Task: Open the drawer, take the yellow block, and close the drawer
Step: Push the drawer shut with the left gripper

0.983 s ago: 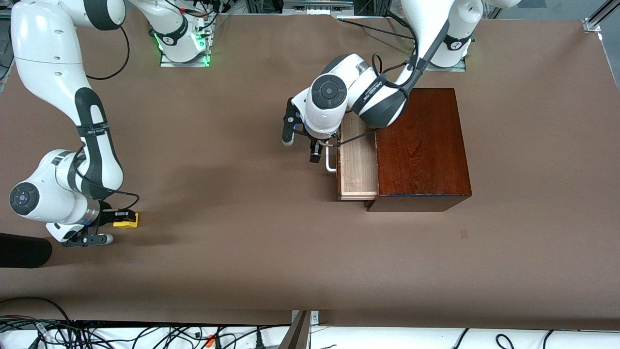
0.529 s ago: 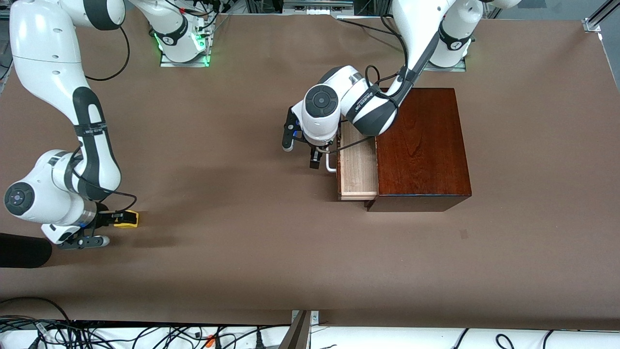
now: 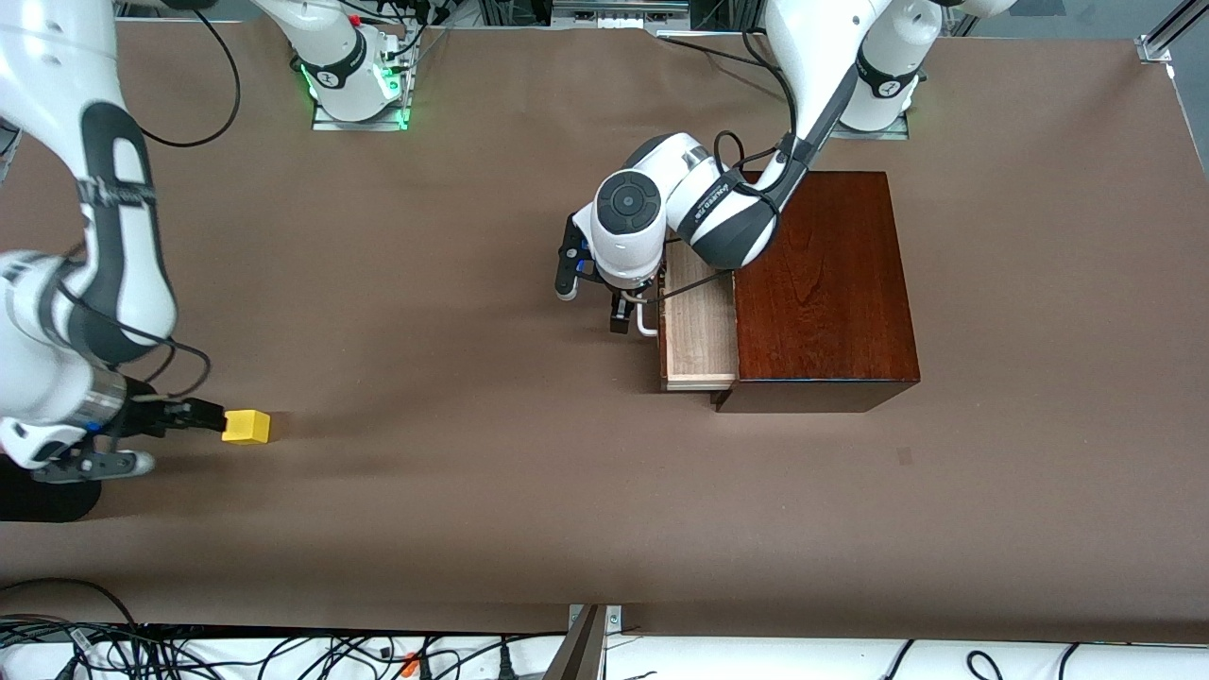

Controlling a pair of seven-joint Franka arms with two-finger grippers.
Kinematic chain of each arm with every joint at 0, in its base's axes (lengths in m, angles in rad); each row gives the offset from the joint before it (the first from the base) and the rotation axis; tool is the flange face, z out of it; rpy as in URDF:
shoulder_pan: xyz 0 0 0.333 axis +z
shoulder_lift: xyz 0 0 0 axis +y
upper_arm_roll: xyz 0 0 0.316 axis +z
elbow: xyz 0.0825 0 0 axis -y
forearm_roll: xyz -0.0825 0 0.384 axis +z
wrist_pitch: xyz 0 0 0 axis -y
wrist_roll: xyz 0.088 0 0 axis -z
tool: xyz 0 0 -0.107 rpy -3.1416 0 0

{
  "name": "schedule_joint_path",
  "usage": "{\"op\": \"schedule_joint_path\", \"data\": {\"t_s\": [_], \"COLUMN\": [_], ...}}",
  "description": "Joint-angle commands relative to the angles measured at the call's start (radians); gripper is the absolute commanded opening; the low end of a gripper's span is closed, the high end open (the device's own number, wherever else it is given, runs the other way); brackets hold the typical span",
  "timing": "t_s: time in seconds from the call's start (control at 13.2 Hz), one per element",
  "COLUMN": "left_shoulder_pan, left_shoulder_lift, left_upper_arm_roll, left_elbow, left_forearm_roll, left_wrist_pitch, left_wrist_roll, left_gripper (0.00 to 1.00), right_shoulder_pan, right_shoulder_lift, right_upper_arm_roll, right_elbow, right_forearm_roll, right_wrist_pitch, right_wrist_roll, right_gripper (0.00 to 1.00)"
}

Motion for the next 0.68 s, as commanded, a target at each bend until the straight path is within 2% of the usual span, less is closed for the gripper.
{"op": "schedule_joint_path", "data": {"t_s": [0.0, 0.38, 0.6], "left_shoulder_pan": [0.003, 0.01, 0.02], "left_shoulder_lift": [-0.004, -0.013, -0.032], "left_upper_arm_roll": [0.02, 0.043, 0.068], "left_elbow": [0.018, 0.019, 0.019], "left_forearm_roll": [0.065, 0.069, 0.069], "left_wrist_pitch": [-0.107, -0.175, -0.22], "left_wrist_roll": [0.005, -0.014, -0.014], "left_gripper": [1.0, 1.0, 1.0], "right_shoulder_pan": [-0.003, 0.002, 0.017], "right_shoulder_lift": [-0.099, -0.225, -0.306], "right_upper_arm_roll": [-0.004, 0.003, 0.008], "right_elbow": [-0.024, -0.023, -0.038], "right_forearm_roll": [-0.003, -0.062, -0.063], "right_wrist_pitch": [-0.102, -0.34, -0.437], "right_wrist_roll": [0.021, 0.038, 0.158], "right_gripper": [1.0, 1.0, 1.0]}}
